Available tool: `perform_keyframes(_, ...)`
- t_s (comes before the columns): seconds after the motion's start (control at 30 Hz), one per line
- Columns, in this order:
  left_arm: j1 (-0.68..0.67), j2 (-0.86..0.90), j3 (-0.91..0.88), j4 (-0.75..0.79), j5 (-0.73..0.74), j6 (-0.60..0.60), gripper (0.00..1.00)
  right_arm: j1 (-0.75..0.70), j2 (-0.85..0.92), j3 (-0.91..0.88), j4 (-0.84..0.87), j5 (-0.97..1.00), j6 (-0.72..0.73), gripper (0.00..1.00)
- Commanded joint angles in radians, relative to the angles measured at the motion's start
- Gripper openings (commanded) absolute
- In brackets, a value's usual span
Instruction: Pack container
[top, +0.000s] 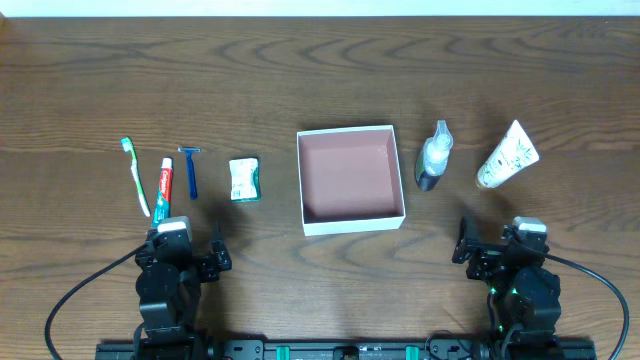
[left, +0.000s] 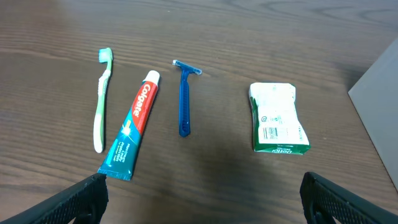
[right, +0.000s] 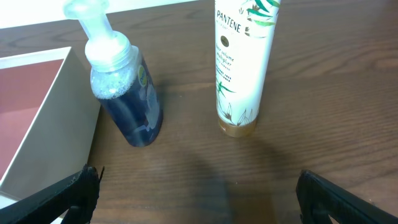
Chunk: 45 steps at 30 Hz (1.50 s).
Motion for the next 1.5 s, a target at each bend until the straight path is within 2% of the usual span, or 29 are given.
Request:
perform_keyframes(0.0, -0.005, -0.008, -0.02, 0.001, -0.004, 0.013, 0.98, -0.01, -0.006, -0.003, 0.0, -0.004, 0.008, 0.99)
perform_keyframes(0.97, -0.005, -0.008, -0.02, 0.013, -0.004, 0.013, 0.98, -0.01, -0.006, -0.003, 0.0, -0.004, 0.008, 0.99)
perform_keyframes(1.07, -0.005, -0.008, 0.0, 0.048, 0.053, -0.05, 0.98, -0.01, -0.006, -0.003, 0.0, -0.003, 0.008, 0.99)
perform_keyframes(1.23, -0.005, 0.072, 0.171, 0.021, 0.036, -0.066, 0.98, -0.01, -0.006, -0.003, 0.0, -0.004, 0.008, 0.99)
perform_keyframes(1.4, -0.005, 0.363, 0.518, -0.138, 0.018, -0.061, 0.98, -0.01, -0.006, -0.003, 0.0, -0.004, 0.008, 0.99)
perform_keyframes(1.47, -0.005, 0.497, 0.658, -0.216, 0.017, -0.021, 0.98, -0.01, -0.006, -0.003, 0.0, -0.004, 0.008, 0.99)
